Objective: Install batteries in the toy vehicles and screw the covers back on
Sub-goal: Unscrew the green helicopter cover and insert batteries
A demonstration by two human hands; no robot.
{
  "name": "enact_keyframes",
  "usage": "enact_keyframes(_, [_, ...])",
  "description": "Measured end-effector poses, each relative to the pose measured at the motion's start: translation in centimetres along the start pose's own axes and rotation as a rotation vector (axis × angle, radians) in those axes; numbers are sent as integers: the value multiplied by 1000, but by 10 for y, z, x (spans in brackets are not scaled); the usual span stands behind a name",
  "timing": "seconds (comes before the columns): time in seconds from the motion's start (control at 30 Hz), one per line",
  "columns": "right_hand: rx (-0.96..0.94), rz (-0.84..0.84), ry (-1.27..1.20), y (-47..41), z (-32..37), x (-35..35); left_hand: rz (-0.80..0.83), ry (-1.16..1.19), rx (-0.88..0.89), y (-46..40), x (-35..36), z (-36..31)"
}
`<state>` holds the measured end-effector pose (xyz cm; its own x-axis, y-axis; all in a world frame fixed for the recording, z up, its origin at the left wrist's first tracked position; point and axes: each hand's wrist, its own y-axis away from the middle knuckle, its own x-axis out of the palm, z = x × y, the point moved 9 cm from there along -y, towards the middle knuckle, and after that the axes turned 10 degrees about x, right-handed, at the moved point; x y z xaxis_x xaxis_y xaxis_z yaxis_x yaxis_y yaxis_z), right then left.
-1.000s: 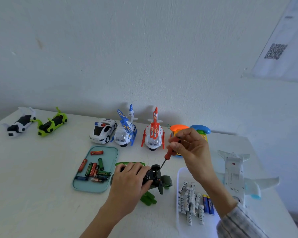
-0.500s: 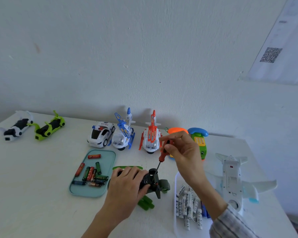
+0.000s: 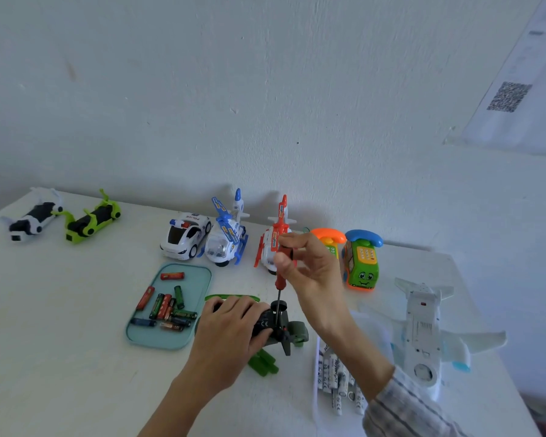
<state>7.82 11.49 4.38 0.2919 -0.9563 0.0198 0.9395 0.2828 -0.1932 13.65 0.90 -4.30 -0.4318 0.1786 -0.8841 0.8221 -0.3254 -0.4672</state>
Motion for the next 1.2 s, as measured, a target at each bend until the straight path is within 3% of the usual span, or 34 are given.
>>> enact_keyframes(0.43, [-42,-124,85,2,9,-14,5,6,6,-4,1,4])
enact_keyframes(1.1, [-17,46,51,-9,3,-12,19,14,-13,-5,4,6])
enact_keyframes(1.2, [-31,-10,110,-8,5,-16,19,17,-15,-5,3,6])
